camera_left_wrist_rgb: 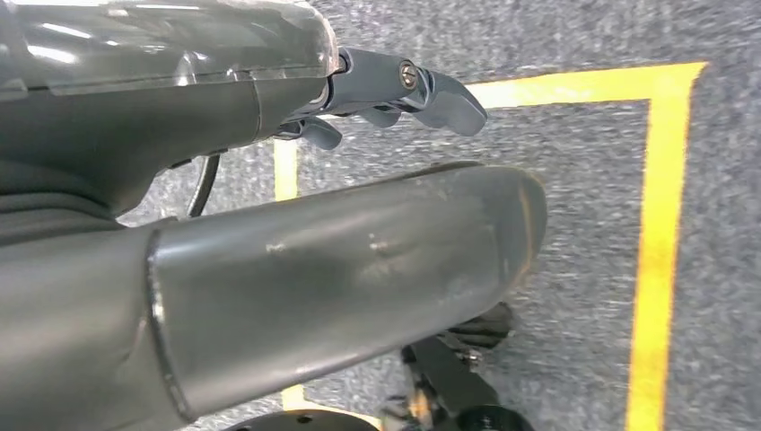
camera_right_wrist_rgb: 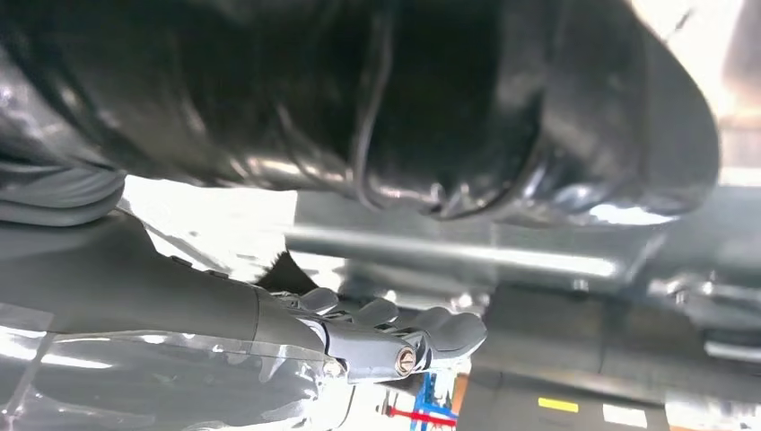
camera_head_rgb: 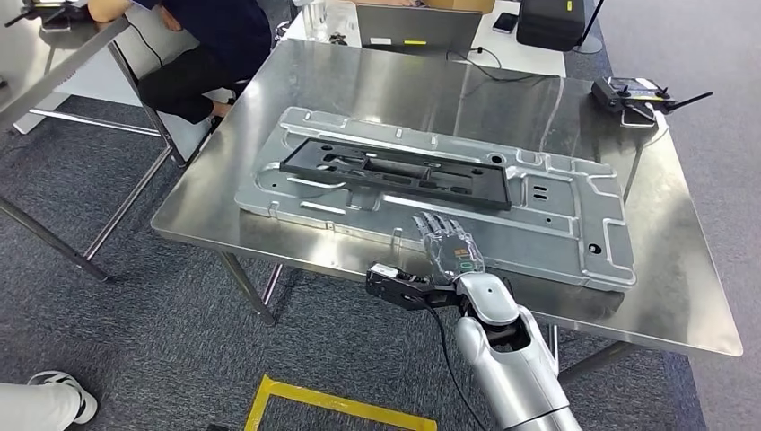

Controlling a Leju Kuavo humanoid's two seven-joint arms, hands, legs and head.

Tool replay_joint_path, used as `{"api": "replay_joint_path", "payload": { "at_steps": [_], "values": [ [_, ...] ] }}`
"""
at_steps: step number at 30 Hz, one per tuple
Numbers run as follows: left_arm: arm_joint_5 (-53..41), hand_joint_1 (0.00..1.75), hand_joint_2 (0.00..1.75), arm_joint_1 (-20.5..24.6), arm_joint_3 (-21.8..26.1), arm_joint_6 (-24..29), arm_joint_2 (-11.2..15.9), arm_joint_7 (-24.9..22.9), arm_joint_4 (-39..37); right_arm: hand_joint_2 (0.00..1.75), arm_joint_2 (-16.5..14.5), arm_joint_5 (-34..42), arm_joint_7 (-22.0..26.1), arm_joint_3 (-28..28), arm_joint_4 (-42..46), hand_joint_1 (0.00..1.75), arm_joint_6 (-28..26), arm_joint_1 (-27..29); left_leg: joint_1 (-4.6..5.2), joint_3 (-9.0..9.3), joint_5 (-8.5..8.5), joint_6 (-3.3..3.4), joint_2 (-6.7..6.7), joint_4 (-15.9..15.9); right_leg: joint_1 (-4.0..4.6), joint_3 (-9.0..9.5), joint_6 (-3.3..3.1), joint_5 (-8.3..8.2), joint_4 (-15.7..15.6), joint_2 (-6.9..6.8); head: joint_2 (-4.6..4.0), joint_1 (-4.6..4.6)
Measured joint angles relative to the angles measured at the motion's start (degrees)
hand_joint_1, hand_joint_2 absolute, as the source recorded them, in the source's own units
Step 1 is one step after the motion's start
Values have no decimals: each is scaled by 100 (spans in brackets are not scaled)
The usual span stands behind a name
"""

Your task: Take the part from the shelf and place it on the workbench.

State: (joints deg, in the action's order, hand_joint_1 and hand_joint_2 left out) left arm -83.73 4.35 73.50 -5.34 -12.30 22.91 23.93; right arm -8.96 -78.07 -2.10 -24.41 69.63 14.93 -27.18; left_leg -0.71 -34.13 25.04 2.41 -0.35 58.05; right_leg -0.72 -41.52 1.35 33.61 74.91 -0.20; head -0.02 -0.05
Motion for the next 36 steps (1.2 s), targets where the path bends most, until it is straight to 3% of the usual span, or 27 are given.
{"api": "replay_joint_path", "payload": {
  "at_steps": [1,3,5,7,9,10,11,13,14,15,16,18,20,21,22,24,25,26,28,29,30,31,32,34,36],
  "values": [
    [0,0,0,-1,0,0,2,0,-7,0,0,-4,5,-1,-13,0,-3,-1,8,-93,-55,-7,0,20,1,120,-10,-127,-11,0,-1,1],
    [2,0,0,1,-1,1,2,-3,-24,0,-6,-17,20,-2,-28,0,-11,-19,19,-242,-153,-27,2,57,19,623,-74,-388,-560,5,0,-1],
    [9,0,0,4,-1,2,-1,-8,-46,0,-30,-33,38,-2,-31,0,-27,-61,34,-321,-247,-77,2,73,56,1176,-150,-349,-1347,10,0,-3],
    [16,0,0,4,-2,7,-1,-14,-56,0,-54,-45,50,-3,-33,0,-48,-102,30,-342,-353,-149,-5,45,93,1371,-189,-272,-1723,12,1,-3],
    [22,0,0,-1,-1,13,7,-24,-59,0,-63,-51,55,-5,-40,0,-60,-121,19,-372,-383,-223,1,29,74,1307,-242,-390,-1781,-5,1,-3],
    [24,0,0,-5,-1,16,11,-29,-61,0,-71,-54,59,-9,-44,0,-63,-128,15,-415,-255,-255,9,106,56,1253,-286,-467,-1805,-19,1,-4],
    [25,0,0,-8,0,19,16,-37,-64,0,-83,-56,63,-14,-46,0,-67,-134,9,-479,-19,-283,18,283,37,1183,-324,-548,-1827,-31,0,-5],
    [27,0,0,-6,0,22,23,-47,-76,0,-107,-58,74,-30,-47,0,-74,-141,-13,-637,580,-335,22,930,38,1003,-360,-691,-1818,-42,0,-6],
    [27,0,0,-5,0,24,25,-51,-83,0,-113,-59,77,-38,-47,0,-75,-137,-20,-690,750,-360,21,1284,39,903,-354,-759,-1801,-46,0,-6],
    [27,0,0,-3,0,26,27,-52,-88,0,-114,-59,81,-44,-47,0,-76,-131,-27,-696,779,-382,20,1548,39,801,-344,-822,-1780,-51,-1,-5],
    [28,0,0,-3,0,28,33,-54,-91,0,-114,-59,86,-50,-47,0,-81,-124,-35,-621,669,-398,20,1649,37,694,-328,-883,-1751,-58,-1,-6],
    [28,0,0,-2,0,32,45,-58,-92,0,-114,-58,96,-65,-44,0,-104,-106,-56,-189,360,-408,19,1278,25,492,-283,-984,-1673,-63,1,-7],
    [30,0,0,10,0,34,51,-60,-93,0,-119,-49,104,-75,-1,0,-148,-74,-45,414,413,-375,30,468,30,339,-220,-1064,-1582,-60,1,-8],
    [32,0,0,15,0,35,52,-60,-96,0,-121,-37,106,-78,32,0,-175,-49,-30,596,511,-338,38,169,34,303,-186,-1108,-1558,-63,0,-7],
    [36,0,0,19,0,37,52,-60,-98,0,-122,-15,107,-78,70,0,-209,-11,-9,675,583,-292,47,1,38,284,-151,-1160,-1556,-66,0,-7],
    [54,0,0,13,0,43,44,-62,-105,0,-115,68,104,-74,153,0,-304,126,-8,614,520,-176,36,-43,31,268,-79,-1225,-1570,-62,-1,-5],
    [69,0,0,12,1,47,38,-64,-107,0,-106,135,102,-63,218,0,-366,232,-15,571,471,-114,26,-51,25,238,-47,-1138,-1520,-47,-1,-3],
    [90,0,0,7,2,54,31,-66,-108,0,-96,222,100,-45,301,0,-436,366,-26,519,415,-51,13,-66,20,183,-19,-944,-1376,-28,-1,-1],
    [136,0,0,-3,6,67,19,-68,-106,0,-81,474,102,38,542,0,-599,707,-19,383,309,33,5,-69,8,11,19,-382,-786,1,-1,3],
    [162,0,0,-11,10,72,8,-69,-100,0,-76,628,113,100,691,0,-675,919,-7,308,251,53,4,-64,5,-70,32,-186,-419,6,0,2],
    [191,0,0,-19,18,74,-10,-72,-88,0,-73,806,135,173,860,0,-733,1154,6,235,199,60,5,-57,4,-108,36,-121,-133,7,1,3],
    [223,0,0,-29,30,72,-33,-78,-65,0,-70,994,168,254,1051,0,-767,1409,22,169,154,62,8,-50,6,-70,27,-175,2,8,1,2],
    [254,0,0,-41,45,65,-66,-85,-31,0,-68,1176,208,337,1255,0,-778,1667,39,113,118,59,11,-44,16,76,2,-309,-81,9,1,2],
    [302,0,0,-64,83,46,-143,-99,42,0,-68,1445,273,502,1668,0,-776,2101,77,39,59,43,11,-33,60,657,-112,-491,-821,4,1,-1],
    [343,0,0,-69,116,32,-217,-108,106,0,-74,1615,295,646,1998,0,-750,2365,97,5,7,0,-14,-25,108,1145,-218,-447,-1574,-17,1,-3]
  ]
}}
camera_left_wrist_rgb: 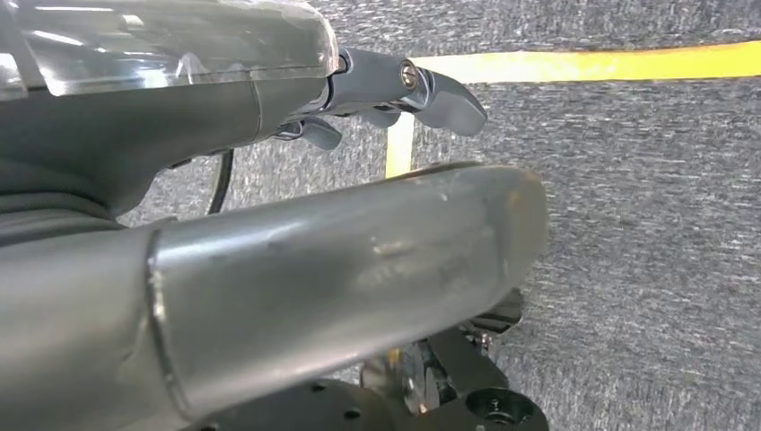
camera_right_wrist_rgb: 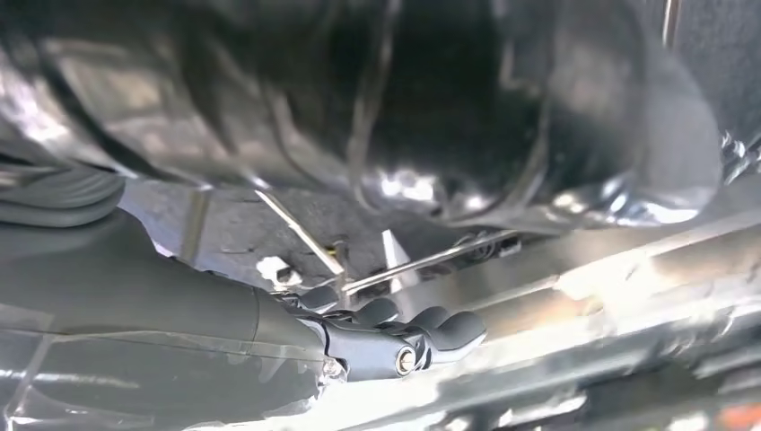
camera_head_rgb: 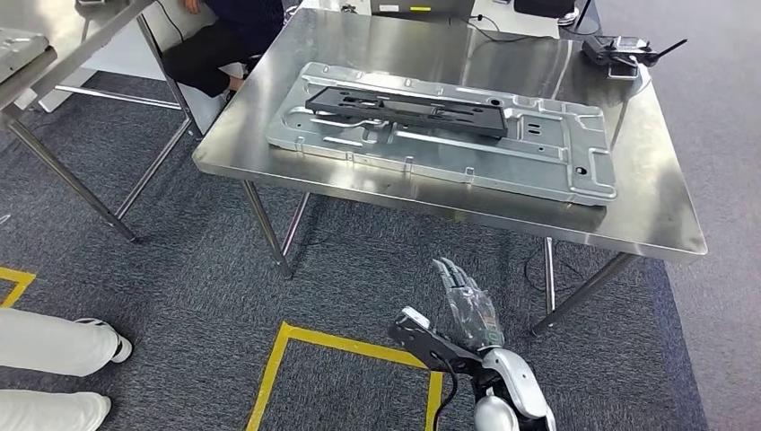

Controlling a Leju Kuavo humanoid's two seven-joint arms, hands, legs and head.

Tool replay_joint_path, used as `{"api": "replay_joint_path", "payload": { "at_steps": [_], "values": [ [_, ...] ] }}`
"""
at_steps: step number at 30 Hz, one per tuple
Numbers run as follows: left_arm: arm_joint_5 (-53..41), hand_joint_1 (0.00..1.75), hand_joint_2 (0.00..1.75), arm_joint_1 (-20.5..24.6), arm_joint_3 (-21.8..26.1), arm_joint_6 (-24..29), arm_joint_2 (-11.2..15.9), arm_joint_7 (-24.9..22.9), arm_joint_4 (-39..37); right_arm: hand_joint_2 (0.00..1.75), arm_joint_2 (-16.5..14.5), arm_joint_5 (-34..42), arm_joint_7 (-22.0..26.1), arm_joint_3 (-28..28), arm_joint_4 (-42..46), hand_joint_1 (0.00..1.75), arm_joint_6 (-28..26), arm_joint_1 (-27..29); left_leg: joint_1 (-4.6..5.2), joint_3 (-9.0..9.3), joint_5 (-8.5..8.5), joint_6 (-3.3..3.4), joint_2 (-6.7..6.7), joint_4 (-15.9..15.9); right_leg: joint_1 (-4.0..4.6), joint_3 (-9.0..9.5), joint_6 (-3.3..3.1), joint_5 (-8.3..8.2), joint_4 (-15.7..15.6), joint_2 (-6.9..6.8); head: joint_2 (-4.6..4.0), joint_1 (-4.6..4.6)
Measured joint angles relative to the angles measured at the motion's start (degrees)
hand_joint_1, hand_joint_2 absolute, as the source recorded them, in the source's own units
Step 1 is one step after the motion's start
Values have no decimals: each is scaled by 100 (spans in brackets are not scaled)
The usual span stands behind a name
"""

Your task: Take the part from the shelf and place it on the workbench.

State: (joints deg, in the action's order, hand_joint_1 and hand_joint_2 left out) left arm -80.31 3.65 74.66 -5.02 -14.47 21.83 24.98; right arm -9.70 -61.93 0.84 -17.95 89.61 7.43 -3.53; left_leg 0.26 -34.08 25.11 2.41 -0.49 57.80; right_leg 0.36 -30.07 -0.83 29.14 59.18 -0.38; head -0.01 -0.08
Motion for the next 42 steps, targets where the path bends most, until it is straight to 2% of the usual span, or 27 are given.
{"api": "replay_joint_path", "payload": {
  "at_steps": [2,4,5,7,9,10,11,13,14,16,18,20,23,24,25,26,27,29,31,32,33,35,36,38,40,41,42],
  "values": [
    [79,0,0,8,32,-27,-75,-7,92,0,-48,318,-1,222,299,0,124,282,-10,-7,-48,-61,-22,-6,26,107,-39,43,-234,-17,-1,0],
    [191,0,0,-2,74,-78,-167,-26,263,0,-199,782,34,669,623,0,424,709,-18,-32,-10,-116,-13,40,-10,128,-74,-25,-325,-50,-1,0],
    [241,0,0,-13,99,-104,-214,-43,362,0,-309,997,63,977,759,0,588,931,-21,-84,113,-145,-5,170,-35,132,-98,-68,-372,-75,-1,-4],
    [322,0,0,-34,152,-145,-295,-90,550,0,-529,1404,62,1676,934,0,655,1421,-50,-305,553,-214,6,773,-55,106,-125,-119,-406,-144,-1,-12],
    [374,0,0,-52,191,-187,-345,-139,702,0,-666,1812,-194,2260,974,0,142,2036,-99,-505,888,-288,7,1435,-58,66,-121,-122,-378,-252,0,-15],
    [390,0,0,-69,203,-208,-363,-157,777,0,-710,2004,-420,2471,948,0,-229,2355,-128,-488,893,-324,1,1527,-62,50,-112,-114,-358,-312,0,-15],
    [402,0,0,-88,212,-227,-380,-170,849,0,-751,2161,-689,2625,887,0,-587,2636,-159,-361,791,-359,-11,1393,-72,32,-99,-103,-329,-358,1,-15],
    [410,0,0,-112,223,-240,-408,-179,954,0,-826,2333,-1270,2782,693,0,-1099,2990,-202,105,506,-406,-124,648,-94,-16,-53,-72,-241,-400,0,-15],
    [411,0,0,-106,226,-239,-419,-179,984,0,-860,2367,-1552,2812,575,0,-1254,3080,-191,300,418,-391,-199,324,-99,-43,-19,-57,-192,-403,0,-16],
    [403,0,0,-74,222,-209,-442,-179,1011,0,-909,2392,-2082,2850,318,0,-1394,3154,-149,432,420,-305,-293,37,-86,-65,55,-42,-126,-424,-1,-17],
    [389,0,0,-56,198,-139,-472,-179,1021,0,-944,2510,-2527,2894,5,0,-1386,3168,-140,401,400,-194,-217,9,-79,-52,127,-44,-116,-480,-1,-16],
    [384,0,0,-49,155,-64,-514,-179,1021,0,-961,2776,-2828,2936,-369,0,-1368,3157,-160,392,347,-97,-119,-31,-103,-99,191,107,30,-362,-1,-13],
    [394,0,0,-41,92,-5,-556,-179,1021,0,-977,3055,-3003,2981,-882,0,-1414,3144,-157,317,263,-1,32,-41,-126,-502,240,723,998,-36,-1,-9],
    [397,0,0,-42,75,1,-562,-179,1021,0,-982,3141,-3054,2992,-1008,0,-1432,3135,-147,291,246,8,89,-35,-126,-626,242,841,1301,-7,-1,-10],
    [398,0,0,-46,59,7,-565,-179,1021,0,-986,3270,-3126,3001,-1125,0,-1455,3116,-140,271,232,9,150,-28,-125,-669,237,844,1434,6,0,-10],
    [400,0,0,-50,44,12,-568,-179,1021,0,-988,3451,-3217,3009,-1238,0,-1486,3089,-135,259,222,4,220,-19,-124,-611,223,737,1359,20,0,-10],
    [401,0,0,-51,28,21,-571,-179,1021,0,-990,3670,-3314,3015,-1359,0,-1531,3053,-133,253,214,-5,294,-9,-122,-450,198,545,1071,65,0,-10],
    [406,0,0,-46,-4,47,-589,-179,1021,0,-992,4113,-3453,3022,-1616,0,-1648,2967,-131,234,197,-38,427,14,-120,-53,124,203,291,359,0,-10],
    [412,0,0,-30,-40,78,-609,-180,1021,0,-1009,4429,-3508,3021,-1862,0,-1739,2884,-136,185,166,-105,544,29,-112,126,85,101,-125,592,1,-12],
    [416,0,0,-27,-62,92,-613,-181,1021,0,-1022,4528,-3513,3020,-1973,0,-1764,2838,-138,159,141,-152,610,23,-102,129,78,106,-159,589,1,-13],
    [420,0,0,-29,-81,105,-614,-185,1021,0,-1038,4602,-3504,3019,-2088,0,-1777,2786,-148,134,114,-198,683,10,-105,129,64,84,-179,514,1,-13],
    [430,0,0,-39,-114,127,-613,-199,1021,0,-1061,4697,-3481,3021,-2324,0,-1786,2678,-147,60,182,-258,598,113,-124,142,3,33,-240,345,0,-20],
    [434,0,0,-39,-125,134,-612,-207,1021,0,-1067,4720,-3470,3021,-2422,0,-1787,2640,-141,-31,320,-276,468,307,-136,142,-28,10,-272,251,0,-26],
    [439,0,0,-33,-140,139,-612,-216,1021,0,-1072,4738,-3456,3022,-2571,0,-1786,2594,-136,-322,738,-306,194,987,-118,122,-60,0,-278,64,-1,-39],
    [452,0,0,-40,-149,140,-612,-224,1021,0,-1072,4743,-3434,3023,-2685,0,-1769,2562,-140,-517,969,-335,109,1530,-95,93,-67,5,-255,-128,0,-40],
    [463,0,0,-50,-155,143,-612,-232,1021,0,-1072,4744,-3410,3024,-2727,0,-1748,2545,-140,-463,925,-337,89,1516,-88,81,-70,10,-241,-218,-1,-40],
    [477,0,0,-63,-165,148,-611,-242,1021,0,-1072,4743,-3377,3025,-2762,0,-1714,2524,-138,-292,791,-328,56,1277,-81,74,-69,17,-226,-298,0,-40]
  ]
}}
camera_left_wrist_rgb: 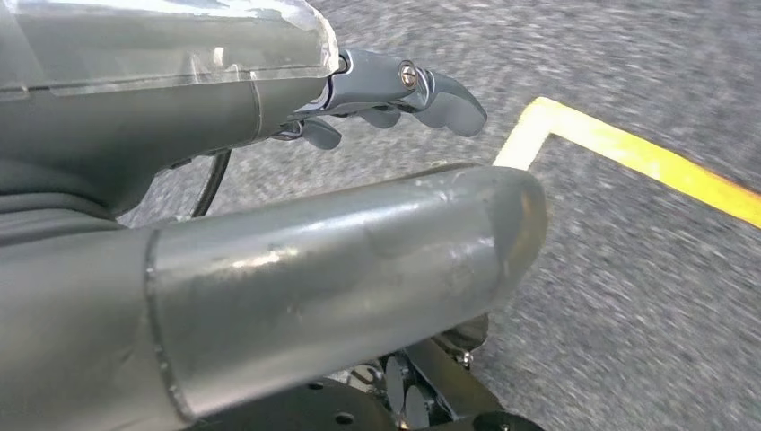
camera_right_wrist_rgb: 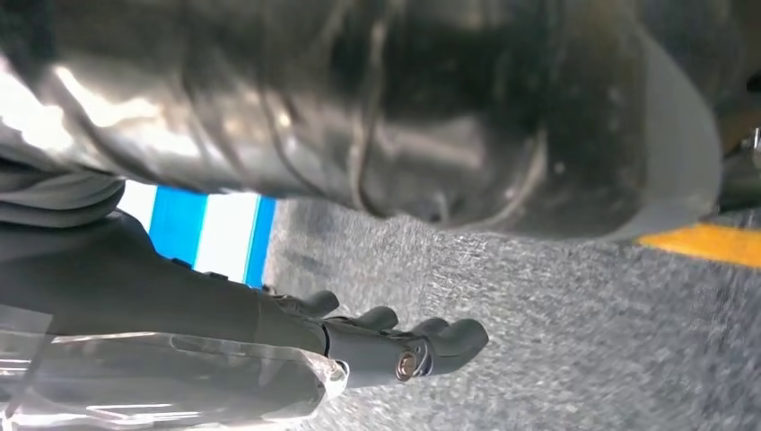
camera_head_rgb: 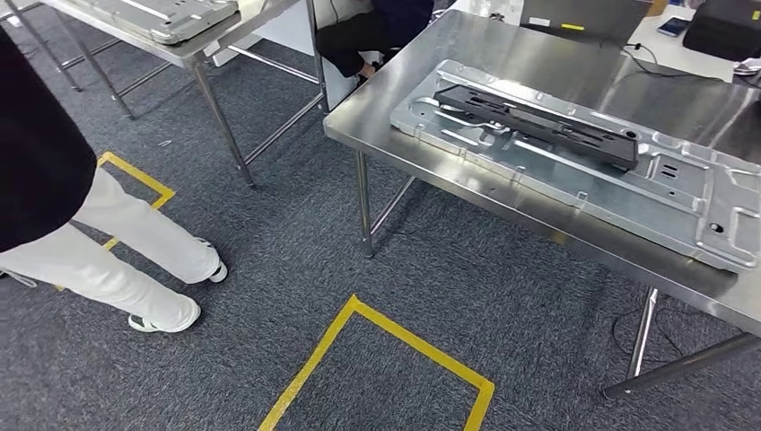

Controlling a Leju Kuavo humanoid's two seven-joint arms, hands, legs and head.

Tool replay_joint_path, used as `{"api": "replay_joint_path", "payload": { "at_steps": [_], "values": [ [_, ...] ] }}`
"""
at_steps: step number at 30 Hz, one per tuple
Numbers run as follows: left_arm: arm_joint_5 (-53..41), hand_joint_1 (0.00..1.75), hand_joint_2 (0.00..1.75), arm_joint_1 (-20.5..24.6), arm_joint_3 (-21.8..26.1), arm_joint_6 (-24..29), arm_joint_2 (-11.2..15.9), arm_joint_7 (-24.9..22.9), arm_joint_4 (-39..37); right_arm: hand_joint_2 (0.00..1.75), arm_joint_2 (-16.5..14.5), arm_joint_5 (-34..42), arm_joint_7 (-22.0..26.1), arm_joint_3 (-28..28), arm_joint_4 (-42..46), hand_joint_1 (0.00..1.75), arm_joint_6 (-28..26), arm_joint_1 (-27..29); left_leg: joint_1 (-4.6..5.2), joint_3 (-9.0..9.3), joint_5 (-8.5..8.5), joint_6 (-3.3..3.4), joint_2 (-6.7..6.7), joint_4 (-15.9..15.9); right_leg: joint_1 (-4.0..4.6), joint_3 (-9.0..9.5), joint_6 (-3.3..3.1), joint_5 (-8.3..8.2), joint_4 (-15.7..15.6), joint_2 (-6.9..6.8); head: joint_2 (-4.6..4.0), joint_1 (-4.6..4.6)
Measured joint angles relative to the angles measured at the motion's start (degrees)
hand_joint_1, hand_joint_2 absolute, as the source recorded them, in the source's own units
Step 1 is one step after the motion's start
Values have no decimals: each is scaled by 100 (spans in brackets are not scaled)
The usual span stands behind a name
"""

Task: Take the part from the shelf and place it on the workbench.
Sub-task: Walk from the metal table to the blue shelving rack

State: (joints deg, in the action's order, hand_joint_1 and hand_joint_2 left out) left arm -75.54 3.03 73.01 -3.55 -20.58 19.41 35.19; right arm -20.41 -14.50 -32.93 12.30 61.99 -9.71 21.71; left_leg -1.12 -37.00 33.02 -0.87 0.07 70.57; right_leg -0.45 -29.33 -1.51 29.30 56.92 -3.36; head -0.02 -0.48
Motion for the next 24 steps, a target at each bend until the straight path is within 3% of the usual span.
{"api": "replay_joint_path", "payload": {
  "at_steps": [3,5,7,9,11,12,13,16,19,21,24],
  "values": [
    [76,0,0,9,-54,5,1,-21,-1,0,0,-106,109,6,-86,0,186,-83,50,664,-363,98,-296,-1099,40,4,45,31,47,-194,0,3],
    [138,0,0,50,-87,71,6,-23,-60,0,0,-263,171,19,-151,0,336,-156,93,745,-377,160,-360,-1309,58,17,98,40,61,-291,0,4],
    [172,0,0,74,-96,193,26,-22,-182,0,1,-372,236,37,-213,0,435,-241,78,729,-422,209,-248,-1337,46,37,153,52,75,-322,0,3],
    [182,0,0,103,-98,280,46,-17,-300,0,4,-434,289,75,-267,0,504,-299,43,726,-485,271,-146,-1385,22,-48,210,249,307,-96,1,10],
    [192,0,0,143,-103,322,63,-5,-401,0,7,-476,316,143,-350,0,560,-341,30,691,-530,316,-33,-1397,-10,-332,246,646,957,201,1,16],
    [201,0,0,156,-105,328,75,0,-444,0,8,-486,318,177,-404,0,581,-360,32,669,-541,326,32,-1392,-19,-490,255,805,1313,266,1,15],
    [211,0,0,162,-106,331,85,4,-481,0,8,-490,315,209,-460,0,595,-379,35,657,-547,328,105,-1384,-24,-598,260,862,1552,295,1,15],
    [228,0,0,159,-106,333,109,7,-544,0,9,-491,307,259,-572,0,626,-415,36,652,-549,324,292,-1356,-31,-536,254,580,1409,325,-1,15],
    [230,0,0,159,-106,333,112,7,-553,0,9,-491,305,264,-587,0,633,-421,35,653,-548,322,325,-1349,-34,-474,250,478,1274,334,0,15],
    [231,0,0,164,-106,333,116,7,-564,0,9,-491,301,273,-611,0,643,-432,35,654,-543,314,380,-1335,-39,-335,240,290,952,392,1,15],
    [235,0,0,201,-107,332,141,9,-622,0,9,-491,276,320,-752,0,648,-508,25,539,-554,151,622,-1269,-50,-55,145,50,221,659,1,10]
  ]
}}
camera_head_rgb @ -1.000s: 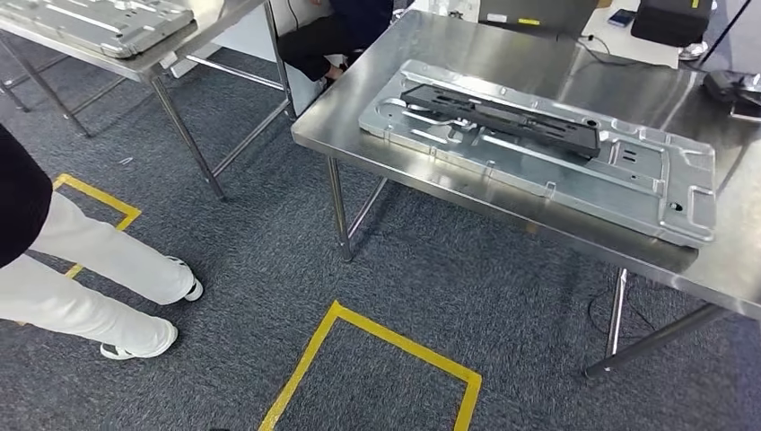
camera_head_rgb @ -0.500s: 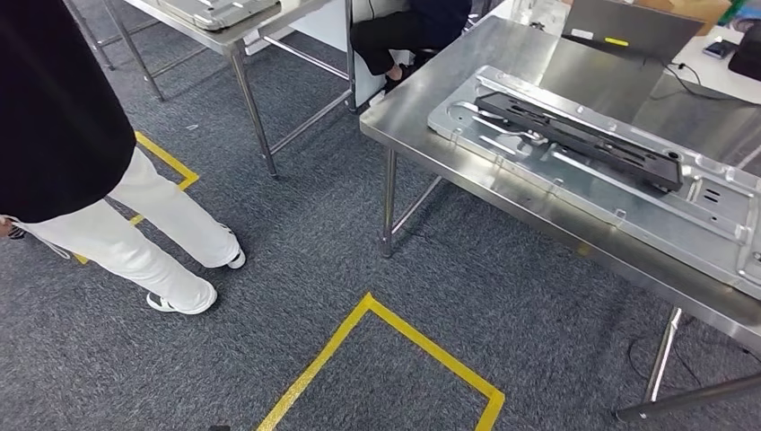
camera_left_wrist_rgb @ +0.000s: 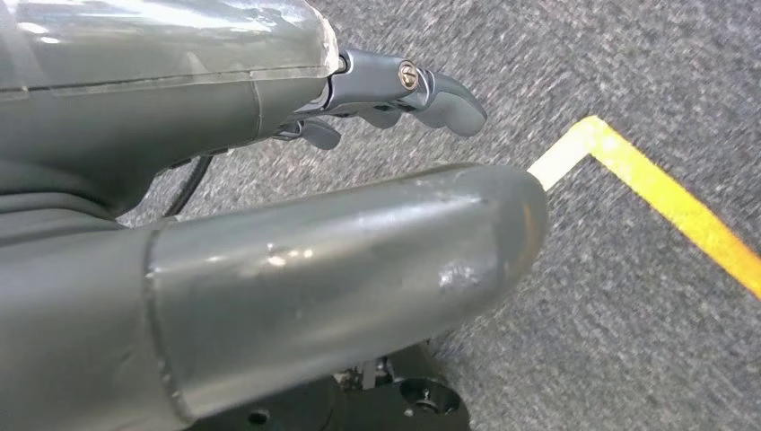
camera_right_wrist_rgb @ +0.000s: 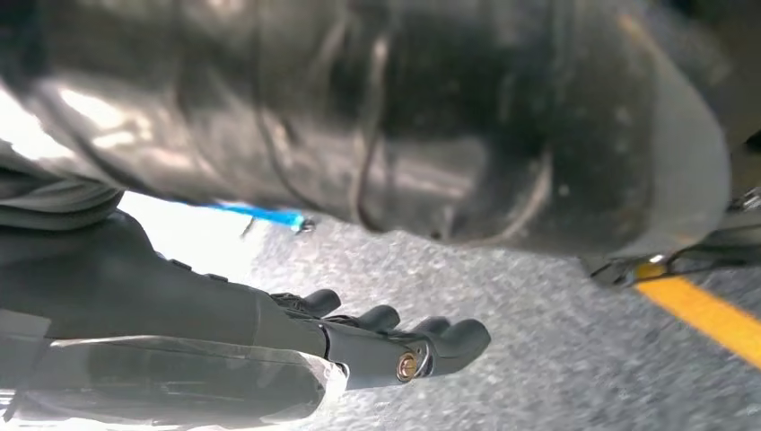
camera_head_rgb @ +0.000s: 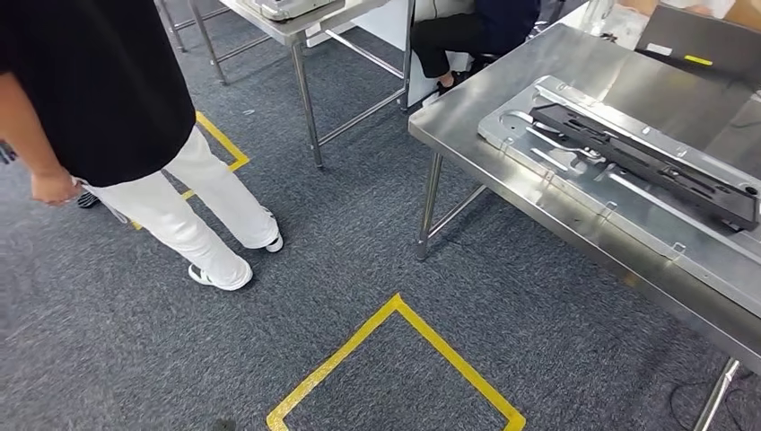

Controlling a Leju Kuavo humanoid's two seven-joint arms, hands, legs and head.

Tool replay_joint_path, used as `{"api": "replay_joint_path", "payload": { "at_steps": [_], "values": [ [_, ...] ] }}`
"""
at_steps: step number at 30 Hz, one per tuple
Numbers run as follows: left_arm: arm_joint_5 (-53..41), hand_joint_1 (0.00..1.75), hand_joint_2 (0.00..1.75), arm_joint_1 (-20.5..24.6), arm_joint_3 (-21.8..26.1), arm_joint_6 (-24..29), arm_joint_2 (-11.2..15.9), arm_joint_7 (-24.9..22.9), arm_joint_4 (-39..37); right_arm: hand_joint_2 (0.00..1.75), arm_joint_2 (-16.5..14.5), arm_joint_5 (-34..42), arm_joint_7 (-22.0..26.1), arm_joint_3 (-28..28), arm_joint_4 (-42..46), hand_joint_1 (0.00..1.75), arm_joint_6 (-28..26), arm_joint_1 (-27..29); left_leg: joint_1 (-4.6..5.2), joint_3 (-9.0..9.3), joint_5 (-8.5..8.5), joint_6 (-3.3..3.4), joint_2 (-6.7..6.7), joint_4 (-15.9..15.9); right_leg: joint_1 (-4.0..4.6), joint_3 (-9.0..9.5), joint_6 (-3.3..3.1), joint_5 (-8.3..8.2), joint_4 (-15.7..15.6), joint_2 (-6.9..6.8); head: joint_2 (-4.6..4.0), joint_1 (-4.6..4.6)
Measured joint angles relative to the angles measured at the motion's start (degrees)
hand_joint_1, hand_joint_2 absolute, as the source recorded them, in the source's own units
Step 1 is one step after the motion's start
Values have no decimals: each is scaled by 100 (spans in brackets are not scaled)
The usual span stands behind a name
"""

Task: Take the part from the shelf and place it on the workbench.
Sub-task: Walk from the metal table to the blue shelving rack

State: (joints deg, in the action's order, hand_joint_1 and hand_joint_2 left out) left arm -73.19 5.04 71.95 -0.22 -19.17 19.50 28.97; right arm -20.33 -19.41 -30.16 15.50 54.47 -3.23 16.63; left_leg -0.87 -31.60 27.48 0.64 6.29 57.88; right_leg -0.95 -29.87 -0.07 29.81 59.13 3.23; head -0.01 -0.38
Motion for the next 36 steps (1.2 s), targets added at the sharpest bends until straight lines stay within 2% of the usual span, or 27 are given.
{"api": "replay_joint_path", "payload": {
  "at_steps": [1,2,4,6,7,8,9,10,12,13,15,16,17,19,21,22,23,24,25,26,28,29,30,31,33,35,36],
  "values": [
    [2,0,0,11,1,0,13,1,-20,0,-2,0,-6,17,-46,0,-4,-27,2,-63,29,-64,-45,63,-5,32,-50,-3,-106,6,-1,-4],
    [3,0,0,13,1,-1,23,0,-31,0,-4,-3,-6,28,-67,0,-8,-40,3,-145,118,-98,-171,202,-8,37,-96,-18,-131,-94,-1,-10],
    [9,0,0,35,1,-1,40,-1,-44,0,-7,-28,2,49,-98,0,-4,-45,12,-434,464,-132,-491,819,6,37,-153,-24,-154,-282,-1,-20],
    [19,0,0,46,1,-2,57,-2,-65,0,-7,-76,27,87,-133,0,13,-51,8,-749,737,-156,-573,1495,33,26,-175,-15,-150,-478,0,-23],
    [26,0,0,39,2,-2,67,-5,-76,0,-7,-99,48,108,-150,0,28,-58,8,-784,726,-157,-589,1598,42,23,-179,-10,-148,-570,0,-23],
    [33,0,0,30,3,-2,77,-8,-85,0,-7,-119,66,124,-163,0,45,-67,8,-706,615,-150,-613,1479,49,26,-179,-4,-146,-652,0,-23],
    [40,0,0,24,4,-2,88,-11,-91,0,-7,-133,82,137,-175,0,61,-77,13,-519,432,-130,-670,1152,56,37,-173,3,-145,-728,-1,-24],
    [46,0,0,25,4,-1,99,-13,-94,0,-7,-146,95,146,-185,0,78,-84,25,-284,265,-101,-787,724,66,51,-162,12,-145,-799,-1,-24],
    [51,0,0,48,2,0,112,-13,-100,0,-6,-160,103,163,-201,0,98,-90,71,38,90,-32,-974,109,97,75,-118,37,-137,-923,-1,-21],
    [52,0,0,52,1,0,117,-11,-105,0,-5,-163,105,171,-207,0,104,-95,92,79,85,-4,-1002,0,108,85,-93,45,-136,-979,-1,-20],
    [70,0,0,31,2,-41,125,-7,-113,0,-4,-178,122,186,-215,0,107,-113,94,71,60,47,-893,-35,115,107,-40,56,-140,-1054,-1,-20],
    [93,0,0,4,4,-159,127,-6,-82,0,1,-215,150,209,-216,0,131,-121,79,75,37,74,-839,-60,108,108,-7,92,-111,-983,0,-19],
    [131,0,0,-36,6,-401,124,-18,22,0,6,-281,193,257,-216,0,189,-125,61,82,11,107,-788,-86,100,72,25,183,-6,-839,-1,-19],
    [286,0,0,-152,-9,-1204,84,-91,478,0,19,-481,292,466,-217,0,395,-132,40,78,-23,147,-687,-109,73,-170,72,540,552,-483,0,-17],
    [497,0,0,-302,-71,-1817,38,-199,1004,0,24,-629,342,733,-218,0,573,-141,39,58,-30,160,-561,-99,58,-525,89,865,1309,-355,0,-17],
    [584,0,0,-376,-112,-1919,30,-242,1192,0,24,-663,346,836,-219,0,613,-145,39,53,-31,161,-485,-91,52,-621,94,877,1498,-346,-1,-17],
    [648,0,0,-442,-150,-1930,24,-274,1335,0,24,-680,348,910,-220,0,629,-148,38,51,-30,158,-402,-79,41,-611,95,762,1454,-338,-1,-16],
    [692,0,0,-493,-186,-1915,19,-294,1449,0,24,-689,351,963,-220,0,633,-151,36,51,-28,153,-315,-65,25,-497,95,552,1182,-315,-1,-16],
    [722,0,0,-533,-223,-1898,9,-313,1542,0,24,-694,354,1002,-221,0,634,-157,34,48,-22,143,-226,-44,3,-325,92,321,782,-241,-1,-16],
    [743,0,0,-557,-260,-1880,-4,-327,1618,0,24,-695,357,1037,-226,0,634,-162,41,34,-13,122,-144,-14,-11,-162,86,166,410,-113,-1,-16],
    [769,0,0,-584,-329,-1845,-31,-346,1733,0,24,-695,372,1086,-236,0,634,-177,45,-14,-8,54,-2,34,-21,-3,59,61,19,72,0,-20],
    [785,0,0,-602,-359,-1818,-43,-352,1774,0,24,-695,379,1104,-241,0,632,-188,39,-39,-17,10,59,39,-4,5,34,78,0,85,0,-22],
    [802,0,0,-626,-385,-1788,-52,-357,1805,0,24,-690,388,1115,-244,0,630,-204,23,-59,-33,-35,121,31,5,5,-2,63,-7,27,-1,-23],
    [815,0,0,-652,-404,-1760,-59,-363,1833,0,22,-682,396,1122,-246,0,626,-219,7,-73,-33,-69,126,38,9,14,-46,43,-29,-42,-1,-22],
    [832,0,0,-679,-428,-1720,-69,-372,1876,0,17,-662,419,1129,-254,0,621,-230,7,-188,121,-115,-109,264,6,30,-140,4,-83,-181,0,-28],
    [829,0,0,-672,-443,-1696,-75,-378,1903,0,15,-635,437,1132,-264,0,614,-221,16,-484,489,-143,-446,900,25,24,-196,-4,-103,-344,0,-36],
    [821,0,0,-666,-449,-1685,-76,-380,1909,0,15,-619,441,1132,-270,0,610,-216,13,-655,659,-159,-524,1268,40,15,-210,1,-100,-434,0,-36]
  ]
}}
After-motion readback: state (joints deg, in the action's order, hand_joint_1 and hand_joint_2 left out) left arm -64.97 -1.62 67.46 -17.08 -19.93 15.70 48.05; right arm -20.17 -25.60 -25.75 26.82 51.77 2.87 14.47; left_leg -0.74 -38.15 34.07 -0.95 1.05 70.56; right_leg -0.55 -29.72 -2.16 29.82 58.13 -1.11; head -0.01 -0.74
